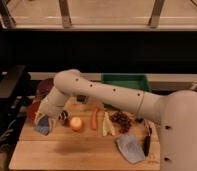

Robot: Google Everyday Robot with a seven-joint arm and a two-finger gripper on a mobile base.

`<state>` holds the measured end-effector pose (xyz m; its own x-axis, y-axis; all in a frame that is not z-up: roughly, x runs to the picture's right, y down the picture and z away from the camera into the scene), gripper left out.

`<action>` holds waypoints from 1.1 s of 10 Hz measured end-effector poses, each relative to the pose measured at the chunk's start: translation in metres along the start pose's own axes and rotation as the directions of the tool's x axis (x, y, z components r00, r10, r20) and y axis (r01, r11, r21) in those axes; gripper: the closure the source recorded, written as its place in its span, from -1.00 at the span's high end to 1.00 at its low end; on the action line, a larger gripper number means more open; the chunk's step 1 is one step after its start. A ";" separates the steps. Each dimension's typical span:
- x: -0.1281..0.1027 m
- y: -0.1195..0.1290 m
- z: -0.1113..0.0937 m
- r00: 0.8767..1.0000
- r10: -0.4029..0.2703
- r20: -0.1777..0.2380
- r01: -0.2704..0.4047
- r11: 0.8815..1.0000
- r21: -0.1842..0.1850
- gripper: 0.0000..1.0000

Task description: Place sponge in red bowl

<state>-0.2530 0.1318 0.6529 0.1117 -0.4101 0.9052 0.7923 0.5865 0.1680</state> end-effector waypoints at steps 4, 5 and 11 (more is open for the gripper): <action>0.042 -0.021 0.004 0.999 0.031 -0.007 -0.031 0.999 0.012 -1.00; 0.052 -0.017 0.011 0.999 0.044 -0.004 -0.044 0.999 0.011 -1.00; 0.075 0.017 0.027 0.995 0.098 0.001 -0.098 0.995 -0.021 -1.00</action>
<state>-0.2470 0.1299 0.7346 0.1877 -0.3499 0.9178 0.7899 0.6092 0.0707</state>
